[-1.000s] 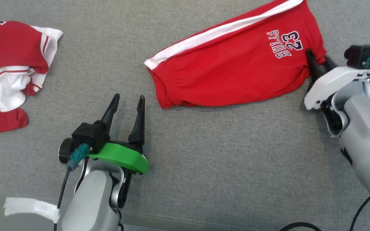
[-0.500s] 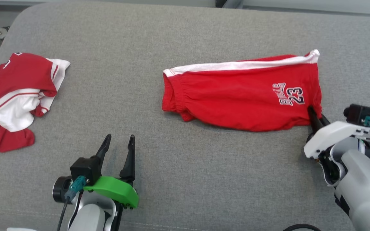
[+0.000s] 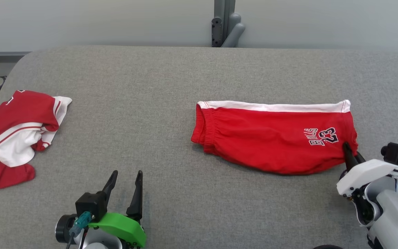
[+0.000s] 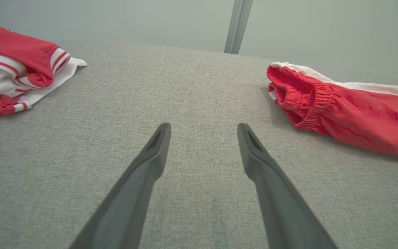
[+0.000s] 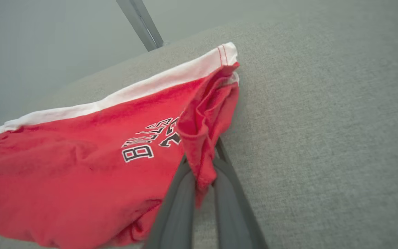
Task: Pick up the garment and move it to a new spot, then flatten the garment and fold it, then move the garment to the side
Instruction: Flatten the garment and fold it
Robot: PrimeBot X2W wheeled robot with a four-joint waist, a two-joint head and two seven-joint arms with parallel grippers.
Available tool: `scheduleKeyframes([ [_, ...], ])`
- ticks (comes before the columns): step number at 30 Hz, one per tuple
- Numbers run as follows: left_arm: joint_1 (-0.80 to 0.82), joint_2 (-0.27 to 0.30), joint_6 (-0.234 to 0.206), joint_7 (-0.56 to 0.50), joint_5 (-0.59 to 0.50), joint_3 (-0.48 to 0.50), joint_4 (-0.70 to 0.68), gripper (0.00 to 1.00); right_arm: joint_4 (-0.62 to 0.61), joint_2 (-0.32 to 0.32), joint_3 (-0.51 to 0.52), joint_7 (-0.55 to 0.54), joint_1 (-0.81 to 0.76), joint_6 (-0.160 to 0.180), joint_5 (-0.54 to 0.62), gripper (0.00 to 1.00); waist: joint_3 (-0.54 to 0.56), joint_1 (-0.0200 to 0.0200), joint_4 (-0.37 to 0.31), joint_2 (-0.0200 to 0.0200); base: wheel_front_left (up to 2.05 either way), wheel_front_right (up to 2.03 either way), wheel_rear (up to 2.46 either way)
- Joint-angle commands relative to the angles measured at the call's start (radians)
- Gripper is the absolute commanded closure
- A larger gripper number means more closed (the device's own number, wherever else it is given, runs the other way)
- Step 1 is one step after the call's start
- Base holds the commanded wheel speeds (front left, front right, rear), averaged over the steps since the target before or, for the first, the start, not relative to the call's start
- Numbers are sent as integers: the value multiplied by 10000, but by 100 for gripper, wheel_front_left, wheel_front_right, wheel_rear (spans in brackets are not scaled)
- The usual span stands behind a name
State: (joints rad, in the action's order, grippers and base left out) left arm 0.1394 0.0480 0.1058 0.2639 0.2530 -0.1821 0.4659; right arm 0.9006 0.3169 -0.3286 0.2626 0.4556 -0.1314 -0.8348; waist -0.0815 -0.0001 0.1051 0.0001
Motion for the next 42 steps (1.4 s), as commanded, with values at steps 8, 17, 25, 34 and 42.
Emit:
scheduleKeyframes([
  [8, -161, 53, 38, 4, 40, 95, 58, 0, -2345, -414, -824, 30, 629, 12, 1179, 100, -162, 1, 67, -1, 0, 0, 0],
  [17, 6, 53, -77, 4, 312, -127, 100, 0, -3321, -1173, -3004, -453, 1261, 10, 1497, 100, -263, 1, 546, -1, 0, 0, 0],
  [25, 158, 51, -134, 4, 490, -225, 60, 0, -2015, -1920, -3990, -538, 1751, 10, 1580, 0, -446, 1, 982, -1, 0, 0, 0],
  [34, -49, 53, -434, 4, 185, 312, -102, 0, -1605, -2023, -3647, 23, 1571, 12, 1202, 0, -156, 1, 629, -1, 0, 0, 0],
  [42, -346, 51, -641, 2, -397, 853, -517, 0, -2781, -1535, -593, 25, 87, 10, 2999, 0, 111, 1, -73, -1, 0, 0, 0],
])
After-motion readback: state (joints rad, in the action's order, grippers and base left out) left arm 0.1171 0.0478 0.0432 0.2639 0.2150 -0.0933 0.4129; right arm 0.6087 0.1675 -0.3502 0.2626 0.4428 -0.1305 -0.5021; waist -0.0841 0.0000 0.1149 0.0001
